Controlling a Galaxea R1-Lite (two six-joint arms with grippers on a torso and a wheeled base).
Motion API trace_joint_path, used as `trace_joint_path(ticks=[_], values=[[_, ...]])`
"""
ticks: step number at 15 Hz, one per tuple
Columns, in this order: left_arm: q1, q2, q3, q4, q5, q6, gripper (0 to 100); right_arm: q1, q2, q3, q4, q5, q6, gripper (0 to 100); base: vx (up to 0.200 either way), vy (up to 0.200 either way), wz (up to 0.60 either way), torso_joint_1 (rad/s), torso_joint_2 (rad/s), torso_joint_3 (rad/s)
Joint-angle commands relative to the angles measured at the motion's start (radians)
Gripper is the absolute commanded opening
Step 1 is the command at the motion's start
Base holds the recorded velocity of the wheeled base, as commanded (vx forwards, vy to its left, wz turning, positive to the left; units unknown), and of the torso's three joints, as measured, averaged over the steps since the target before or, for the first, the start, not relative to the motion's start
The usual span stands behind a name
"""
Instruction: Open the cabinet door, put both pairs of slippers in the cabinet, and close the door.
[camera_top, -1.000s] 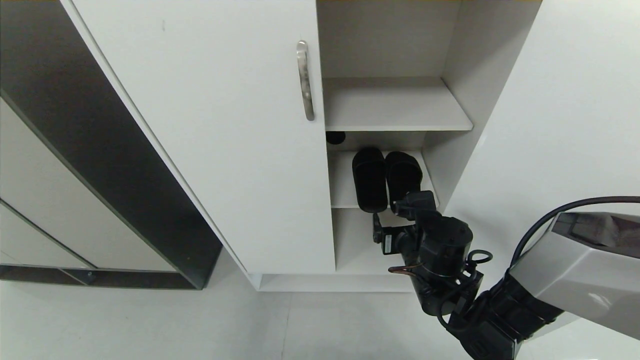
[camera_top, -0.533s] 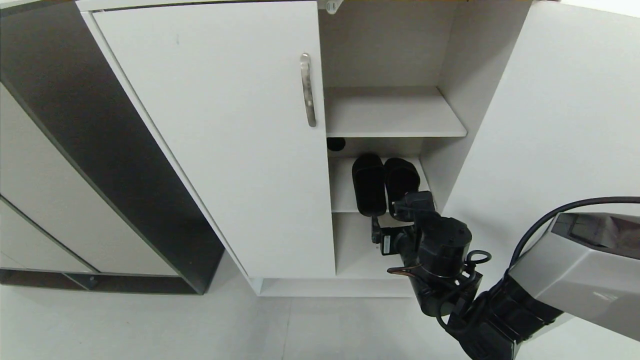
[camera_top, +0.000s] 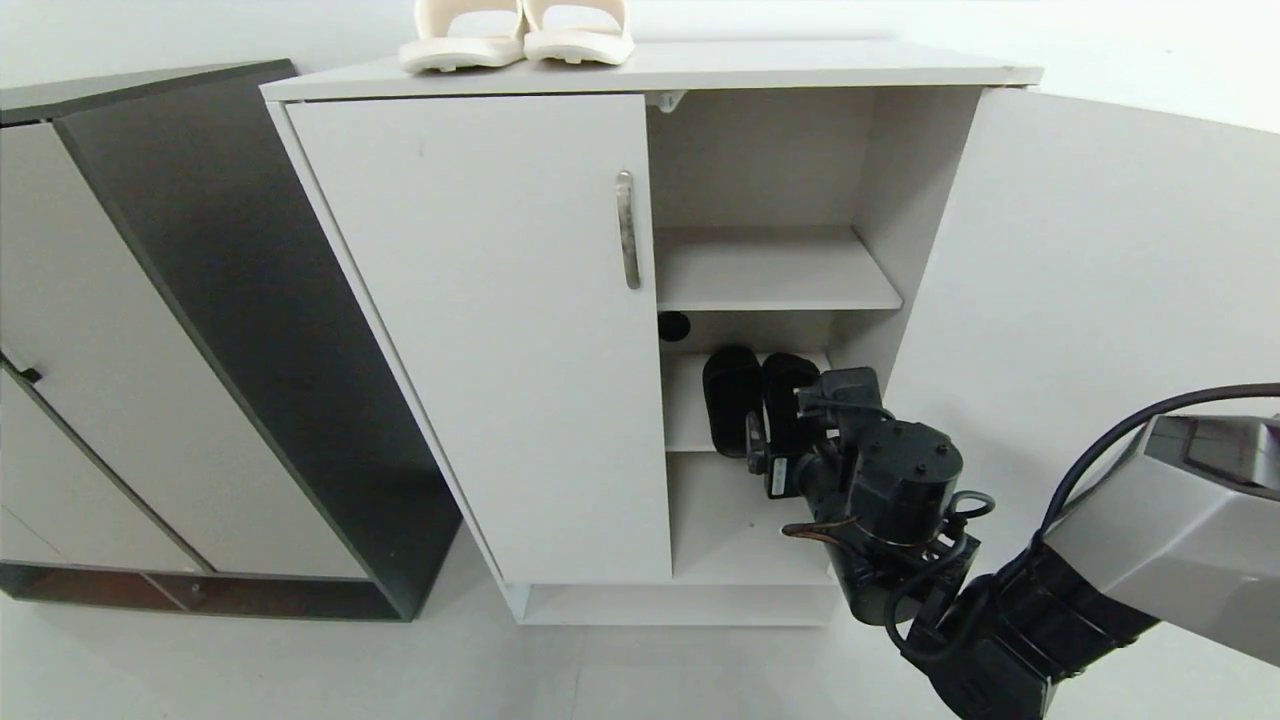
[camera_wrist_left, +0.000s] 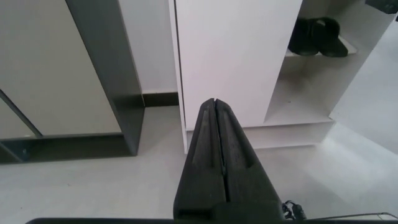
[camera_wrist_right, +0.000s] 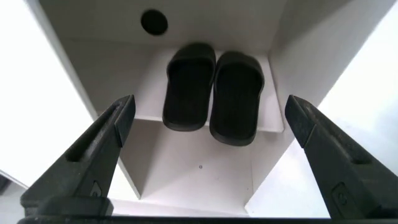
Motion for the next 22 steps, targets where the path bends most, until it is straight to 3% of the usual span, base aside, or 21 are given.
trace_joint_path(ticks=[1, 6, 15, 22], values=[[0.0, 0.001, 0.0, 0.0, 0.001, 0.0, 0, 0.001, 0.004, 0.009, -0.001, 0.0, 0.0, 100, 0.0, 0.0, 0.0, 0.007, 0.01, 0.193], [0.0, 0.001, 0.0, 0.0, 0.001, -0.002, 0, -0.001, 0.013, 0.021, -0.005, 0.005, 0.001, 100, 0.0, 0.0, 0.0, 0.001, 0.0, 0.201], [0.0, 0.001, 0.0, 0.0, 0.004, -0.002, 0, -0.001, 0.01, 0.087, -0.041, 0.01, 0.009, 100, 0.0, 0.0, 0.0, 0.0, 0.0, 0.027], [0.0, 0.001, 0.0, 0.0, 0.004, -0.002, 0, -0.007, 0.008, 0.115, -0.044, 0.029, 0.004, 100, 0.0, 0.2, 0.0, 0.003, 0.0, 0.004]])
